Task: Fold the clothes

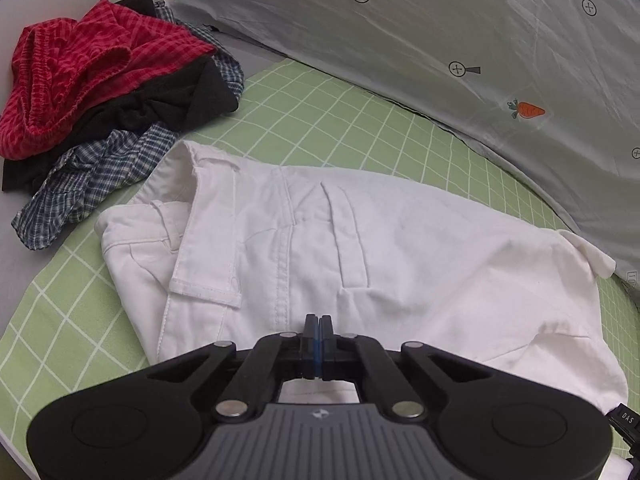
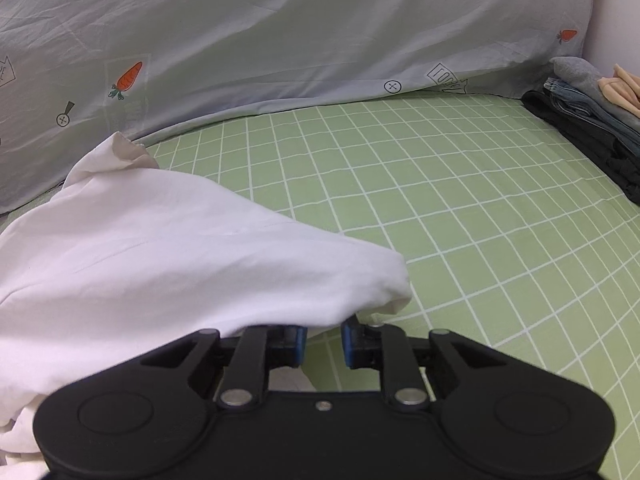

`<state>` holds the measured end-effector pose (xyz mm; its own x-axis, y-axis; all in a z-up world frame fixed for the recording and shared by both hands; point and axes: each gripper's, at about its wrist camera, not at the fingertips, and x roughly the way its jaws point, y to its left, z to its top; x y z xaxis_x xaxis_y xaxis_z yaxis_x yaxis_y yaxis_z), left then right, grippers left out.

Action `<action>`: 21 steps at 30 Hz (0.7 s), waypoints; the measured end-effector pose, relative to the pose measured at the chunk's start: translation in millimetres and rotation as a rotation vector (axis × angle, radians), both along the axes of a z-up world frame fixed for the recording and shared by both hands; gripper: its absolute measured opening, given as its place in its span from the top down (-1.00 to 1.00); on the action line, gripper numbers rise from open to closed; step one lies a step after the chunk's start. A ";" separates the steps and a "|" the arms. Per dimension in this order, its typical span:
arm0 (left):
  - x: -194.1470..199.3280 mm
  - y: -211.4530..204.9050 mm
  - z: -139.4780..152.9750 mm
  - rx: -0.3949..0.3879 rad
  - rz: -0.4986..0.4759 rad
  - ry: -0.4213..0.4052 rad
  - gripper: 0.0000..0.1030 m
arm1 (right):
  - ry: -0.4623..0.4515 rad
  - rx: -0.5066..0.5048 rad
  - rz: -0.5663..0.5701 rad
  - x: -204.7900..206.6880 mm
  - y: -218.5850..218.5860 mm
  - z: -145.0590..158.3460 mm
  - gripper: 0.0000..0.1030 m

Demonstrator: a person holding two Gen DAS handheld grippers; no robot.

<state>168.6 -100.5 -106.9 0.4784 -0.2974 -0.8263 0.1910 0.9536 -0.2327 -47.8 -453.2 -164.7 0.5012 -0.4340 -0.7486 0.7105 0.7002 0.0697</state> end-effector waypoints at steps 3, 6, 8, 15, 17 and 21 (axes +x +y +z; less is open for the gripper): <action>17.9 -5.7 22.3 -0.016 -0.026 -0.087 1.00 | 0.001 -0.050 0.033 12.6 -2.6 17.2 0.97; 48.1 -15.8 35.7 -0.006 -0.070 -0.149 1.00 | 0.008 -0.142 0.077 33.7 -9.9 43.4 0.99; 64.0 -22.9 34.6 0.018 -0.093 -0.158 1.00 | -0.027 -0.166 0.094 49.8 -17.5 61.0 1.00; 76.2 -15.1 0.1 0.062 -0.061 -0.044 0.93 | 0.014 -0.256 0.051 101.8 -25.0 58.1 0.99; 65.6 -6.5 -4.3 0.093 -0.050 -0.040 0.78 | 0.051 -0.222 0.032 96.0 -19.9 45.9 0.94; 40.9 16.0 -5.4 0.106 -0.028 -0.020 0.47 | 0.082 -0.142 -0.008 73.3 -7.4 25.8 -0.09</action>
<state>209.5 -84.5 -112.3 0.4876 -0.2219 -0.8444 0.2212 0.9670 -0.1263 25.5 -460.6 -139.0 0.4371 -0.5419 -0.7178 0.7153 0.6933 -0.0879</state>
